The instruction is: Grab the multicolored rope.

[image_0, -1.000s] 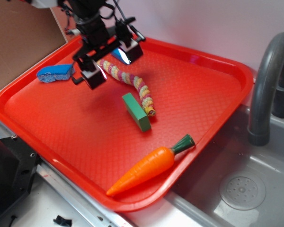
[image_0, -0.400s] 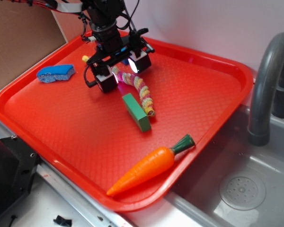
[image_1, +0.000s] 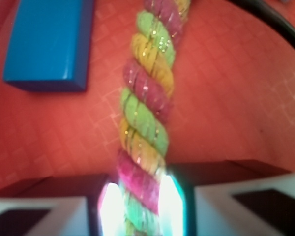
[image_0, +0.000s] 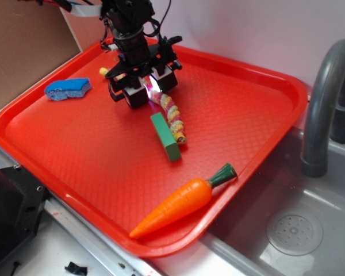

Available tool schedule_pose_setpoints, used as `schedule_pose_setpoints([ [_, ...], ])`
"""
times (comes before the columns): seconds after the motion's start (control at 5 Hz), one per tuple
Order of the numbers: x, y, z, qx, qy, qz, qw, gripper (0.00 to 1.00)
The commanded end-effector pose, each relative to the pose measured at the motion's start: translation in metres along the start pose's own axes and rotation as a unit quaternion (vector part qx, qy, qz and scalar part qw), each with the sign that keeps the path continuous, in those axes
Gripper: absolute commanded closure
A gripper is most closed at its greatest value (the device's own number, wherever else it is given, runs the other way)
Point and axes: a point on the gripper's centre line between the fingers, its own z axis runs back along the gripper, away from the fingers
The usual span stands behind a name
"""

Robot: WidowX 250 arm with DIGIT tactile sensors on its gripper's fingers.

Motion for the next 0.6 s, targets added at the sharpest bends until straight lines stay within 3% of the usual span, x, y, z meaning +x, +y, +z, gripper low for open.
schedule_pose_setpoints([
  [0.0,-0.01,-0.008,0.054,-0.037,-0.017,-0.204,0.978,1.0],
  [0.2,-0.017,0.005,0.098,-0.06,0.003,-0.23,0.971,1.0],
  [0.4,-0.018,0.025,0.142,-0.037,0.024,-0.229,0.972,1.0],
])
